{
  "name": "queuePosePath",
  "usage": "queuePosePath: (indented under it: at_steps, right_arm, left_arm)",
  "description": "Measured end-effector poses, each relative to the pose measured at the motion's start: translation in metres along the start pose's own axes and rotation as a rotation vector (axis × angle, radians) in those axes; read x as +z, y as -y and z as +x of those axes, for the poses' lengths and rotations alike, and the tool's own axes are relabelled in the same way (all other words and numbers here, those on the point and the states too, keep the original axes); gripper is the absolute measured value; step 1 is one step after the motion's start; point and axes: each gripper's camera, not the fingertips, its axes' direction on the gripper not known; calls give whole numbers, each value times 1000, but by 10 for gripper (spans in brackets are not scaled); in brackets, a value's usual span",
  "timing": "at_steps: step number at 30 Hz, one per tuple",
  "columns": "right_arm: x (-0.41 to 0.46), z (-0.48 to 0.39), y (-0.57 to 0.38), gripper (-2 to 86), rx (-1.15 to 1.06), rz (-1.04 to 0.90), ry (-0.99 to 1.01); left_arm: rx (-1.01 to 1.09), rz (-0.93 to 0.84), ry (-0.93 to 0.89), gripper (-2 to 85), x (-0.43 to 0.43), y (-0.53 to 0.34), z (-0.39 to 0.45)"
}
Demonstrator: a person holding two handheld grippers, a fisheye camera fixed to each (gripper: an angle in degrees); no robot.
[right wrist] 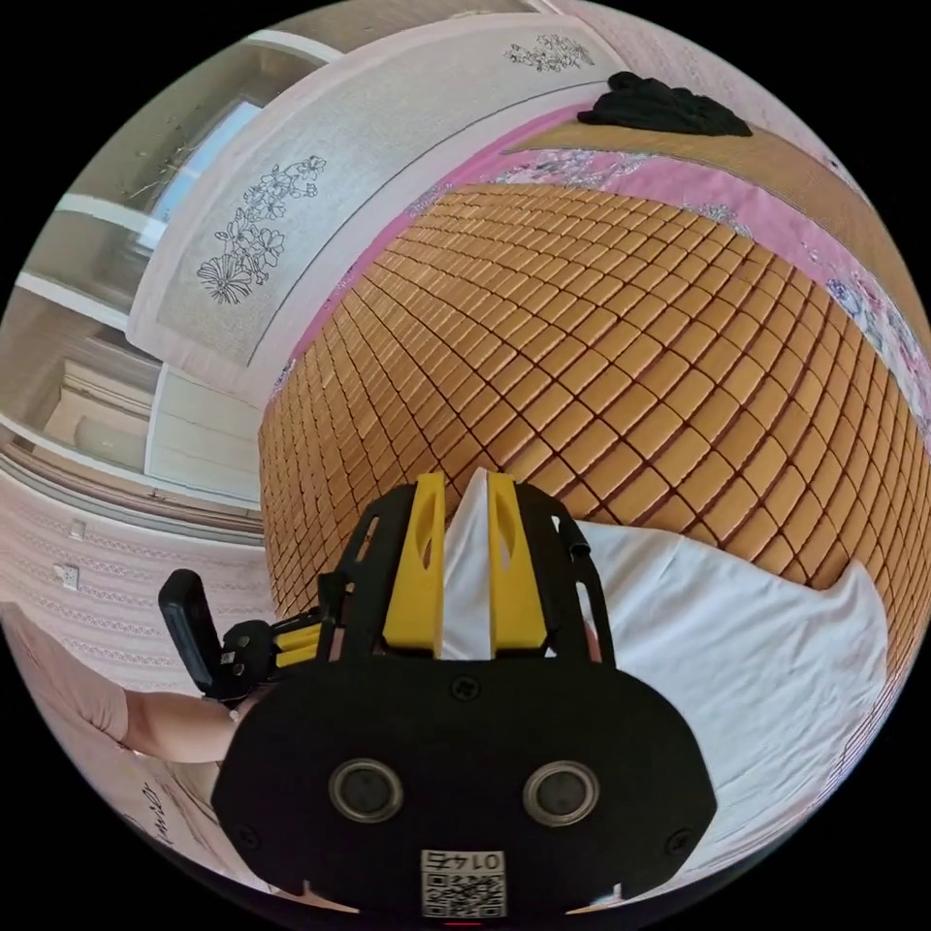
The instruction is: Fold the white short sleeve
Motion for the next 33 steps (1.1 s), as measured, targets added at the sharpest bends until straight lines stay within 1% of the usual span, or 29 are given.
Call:
queuePosePath:
  at_steps: [2,3,5,6,8,9,11,12,14,15,17,18,19,20,22,26,28,30,31,33]
  right_arm:
    - [-47,4,-34,64,47,162,38]
    - [-58,6,-47,62,61,195,45]
    - [-97,18,-111,43,157,288,14]
    - [-105,21,-129,40,183,300,-2]
    - [-131,39,-207,32,329,299,-100]
    - [-136,44,-226,31,374,291,-132]
    - [-160,64,-300,29,538,268,-254]
    - [-166,69,-317,29,581,263,-277]
    - [-185,89,-369,29,702,270,-310]
    - [-189,93,-379,30,724,276,-321]
    - [-199,107,-403,35,778,300,-346]
    - [-200,110,-407,38,784,310,-348]
    - [-200,115,-411,43,789,326,-349]
    - [-200,120,-412,50,800,343,-358]
    - [-198,124,-412,56,797,372,-371]
    - [-187,135,-408,61,804,360,-339]
    - [-181,141,-408,47,838,331,-345]
    - [-179,145,-412,16,872,341,-349]
    - [-178,148,-416,9,878,356,-325]
    - [-180,152,-422,3,883,374,-280]
  left_arm:
    - [38,17,32,20,-8,-1,7]
    - [50,20,43,20,-11,-1,8]
    - [108,34,92,16,-23,3,21]
    - [126,37,103,14,-25,4,27]
    - [226,48,101,6,-28,11,61]
    - [256,47,94,5,-27,13,73]
    - [409,39,44,1,-13,18,133]
    - [450,32,28,2,-7,19,150]
    - [601,1,-43,4,25,17,225]
    - [630,-12,-71,4,35,16,244]
    - [734,-109,-231,18,78,10,323]
    - [763,-136,-268,24,89,7,343]
    - [830,-195,-328,35,111,1,383]
    - [889,-238,-349,45,132,-7,420]
    - [976,-284,-333,51,162,-20,468]
    - [1075,-398,-192,60,232,-53,540]
    - [1103,-435,-141,61,251,-67,557]
    - [1127,-456,-101,41,264,-79,567]
    - [1147,-390,-65,10,264,-84,570]
    - [1198,-372,-63,-3,266,-91,573]
